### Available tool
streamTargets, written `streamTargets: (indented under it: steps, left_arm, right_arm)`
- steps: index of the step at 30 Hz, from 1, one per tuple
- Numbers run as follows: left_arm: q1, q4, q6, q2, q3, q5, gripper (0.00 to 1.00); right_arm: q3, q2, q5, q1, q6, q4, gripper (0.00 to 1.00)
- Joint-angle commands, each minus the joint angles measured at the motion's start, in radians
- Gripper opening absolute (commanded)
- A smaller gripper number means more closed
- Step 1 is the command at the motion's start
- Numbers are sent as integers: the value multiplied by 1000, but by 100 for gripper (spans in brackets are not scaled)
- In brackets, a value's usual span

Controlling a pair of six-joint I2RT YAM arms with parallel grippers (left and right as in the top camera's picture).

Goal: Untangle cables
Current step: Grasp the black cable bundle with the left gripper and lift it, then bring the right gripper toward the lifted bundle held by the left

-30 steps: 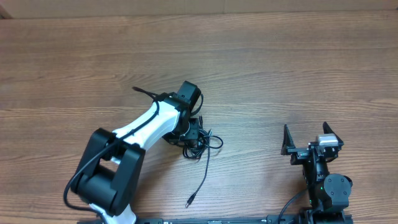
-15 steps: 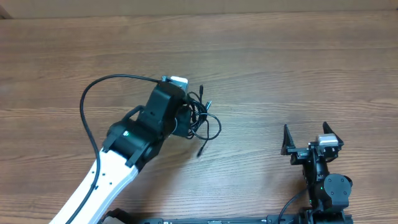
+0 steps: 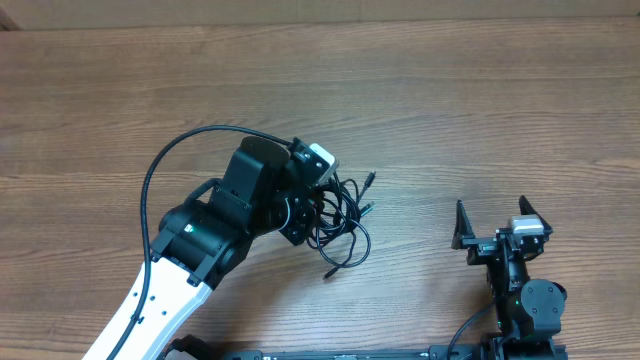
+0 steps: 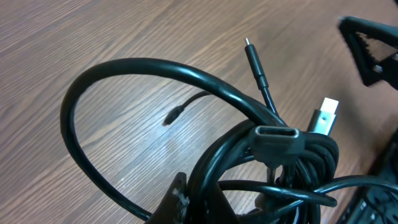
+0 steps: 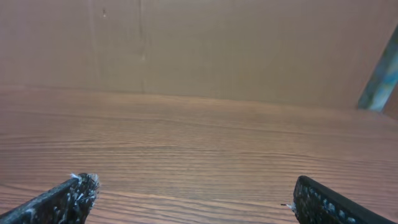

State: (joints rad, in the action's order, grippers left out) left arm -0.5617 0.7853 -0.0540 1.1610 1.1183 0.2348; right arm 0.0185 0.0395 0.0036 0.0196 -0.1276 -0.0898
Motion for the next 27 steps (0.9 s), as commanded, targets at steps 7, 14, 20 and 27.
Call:
streamTargets:
  steps: [7,14,20,27]
  left_arm:
    - [-5,-16,91,-23,13,135,4]
    - [-3,-64,464,-23,13,-24,4]
    - [-3,-69,824,-23,13,-140,4]
    - [-3,-49,1145,-22,12,-175,4]
  right_arm:
    - [-10,3,-377,-4,253,36,100]
    - [-9,3,-418,-4,474,43,100]
    - [56,4,-443,-4,521,-8,100]
    - [250,81,-431,-4,521,-182,100]
